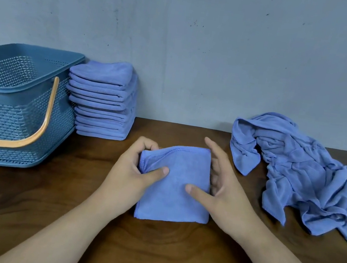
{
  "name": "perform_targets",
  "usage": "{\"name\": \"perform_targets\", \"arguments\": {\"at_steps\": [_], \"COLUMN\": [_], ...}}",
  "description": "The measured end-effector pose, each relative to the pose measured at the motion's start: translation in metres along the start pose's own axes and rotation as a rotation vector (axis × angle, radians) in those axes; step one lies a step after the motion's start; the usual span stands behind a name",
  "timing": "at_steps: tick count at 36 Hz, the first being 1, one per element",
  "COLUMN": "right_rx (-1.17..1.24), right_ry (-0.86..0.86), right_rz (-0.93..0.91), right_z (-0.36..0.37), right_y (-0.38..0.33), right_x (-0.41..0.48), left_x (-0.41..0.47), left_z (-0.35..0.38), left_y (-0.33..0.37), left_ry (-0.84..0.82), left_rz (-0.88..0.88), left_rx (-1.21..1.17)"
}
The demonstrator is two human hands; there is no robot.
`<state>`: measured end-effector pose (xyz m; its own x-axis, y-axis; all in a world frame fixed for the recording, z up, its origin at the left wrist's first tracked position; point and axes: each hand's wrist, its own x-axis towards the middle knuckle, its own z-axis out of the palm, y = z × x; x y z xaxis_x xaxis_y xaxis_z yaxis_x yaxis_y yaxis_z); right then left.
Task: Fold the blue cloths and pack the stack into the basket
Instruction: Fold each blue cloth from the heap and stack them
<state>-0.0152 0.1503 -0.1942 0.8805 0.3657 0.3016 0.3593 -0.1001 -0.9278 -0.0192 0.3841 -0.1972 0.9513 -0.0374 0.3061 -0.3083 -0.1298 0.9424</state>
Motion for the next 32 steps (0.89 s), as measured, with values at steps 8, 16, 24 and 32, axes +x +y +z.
{"name": "perform_targets", "arguments": {"at_steps": [8,16,24,32], "right_rx": [-0.222,-0.763,-1.059,-0.370], "right_ry": [0.184,0.085,-0.024,0.017], "right_rz": [-0.366,-0.546,-0.510,-0.204], "right_z": [-0.013,-0.024,-0.046,-0.020], "right_y": [-0.018,-0.029,-0.038,-0.025], "right_x": [-0.009,-0.009,-0.008,-0.010], "left_x": [-0.015,-0.021,-0.015,-0.015], "left_z": [0.013,0.019,0.012,0.017], "left_y": [0.030,0.024,0.025,0.027], "left_ry": [0.057,0.099,0.098,0.114], "left_rz": [0.347,0.559,0.523,0.330], "left_rx": [0.013,0.090,0.161,0.023]}}
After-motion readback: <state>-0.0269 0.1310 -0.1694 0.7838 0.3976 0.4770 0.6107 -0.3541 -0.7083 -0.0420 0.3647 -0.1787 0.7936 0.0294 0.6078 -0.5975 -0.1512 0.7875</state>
